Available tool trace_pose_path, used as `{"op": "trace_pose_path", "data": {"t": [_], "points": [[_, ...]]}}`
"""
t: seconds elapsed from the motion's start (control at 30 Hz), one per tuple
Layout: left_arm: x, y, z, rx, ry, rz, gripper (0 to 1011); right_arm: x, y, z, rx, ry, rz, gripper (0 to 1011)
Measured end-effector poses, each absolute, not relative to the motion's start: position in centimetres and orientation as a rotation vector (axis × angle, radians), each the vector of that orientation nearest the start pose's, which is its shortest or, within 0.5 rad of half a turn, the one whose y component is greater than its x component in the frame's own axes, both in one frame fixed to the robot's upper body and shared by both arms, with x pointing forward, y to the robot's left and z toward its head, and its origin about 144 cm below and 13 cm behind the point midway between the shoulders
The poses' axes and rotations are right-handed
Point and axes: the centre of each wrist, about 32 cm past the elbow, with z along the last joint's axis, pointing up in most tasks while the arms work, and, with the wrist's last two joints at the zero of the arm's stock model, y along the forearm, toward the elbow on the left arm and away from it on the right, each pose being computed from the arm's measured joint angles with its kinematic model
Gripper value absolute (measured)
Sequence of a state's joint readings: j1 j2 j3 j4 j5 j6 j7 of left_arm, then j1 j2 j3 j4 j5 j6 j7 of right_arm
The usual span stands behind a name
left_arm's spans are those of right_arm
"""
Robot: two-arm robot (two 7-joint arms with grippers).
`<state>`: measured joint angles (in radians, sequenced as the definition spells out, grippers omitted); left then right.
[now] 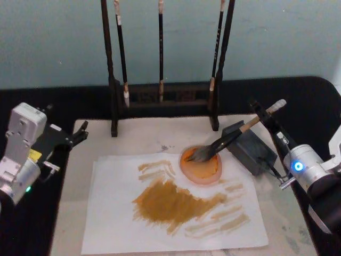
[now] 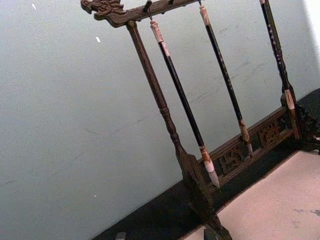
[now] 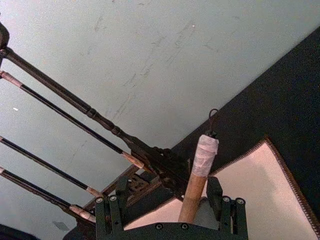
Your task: Pick up the brush from the inkstone, write on the paper, then place the brush back to its original position.
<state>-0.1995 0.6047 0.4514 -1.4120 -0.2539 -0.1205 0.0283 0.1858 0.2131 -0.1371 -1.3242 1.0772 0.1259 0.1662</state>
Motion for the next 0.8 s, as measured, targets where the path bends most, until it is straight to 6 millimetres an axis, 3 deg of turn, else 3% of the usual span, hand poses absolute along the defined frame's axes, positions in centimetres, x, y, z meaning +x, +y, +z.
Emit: {"op": "trace_pose_path", "data": {"t": [0.53,0.8], "points": [[48.9,31.0,114.0,0.305,-0.285,1.248,1010,49.3,-27.3,112.8,0.526,0.782,-1.261,1000],[48.9,31.0,114.0,0.304,-0.285,1.248,1010,47.4,-27.7,112.8,0.514,0.797,-1.286,1000]]}}
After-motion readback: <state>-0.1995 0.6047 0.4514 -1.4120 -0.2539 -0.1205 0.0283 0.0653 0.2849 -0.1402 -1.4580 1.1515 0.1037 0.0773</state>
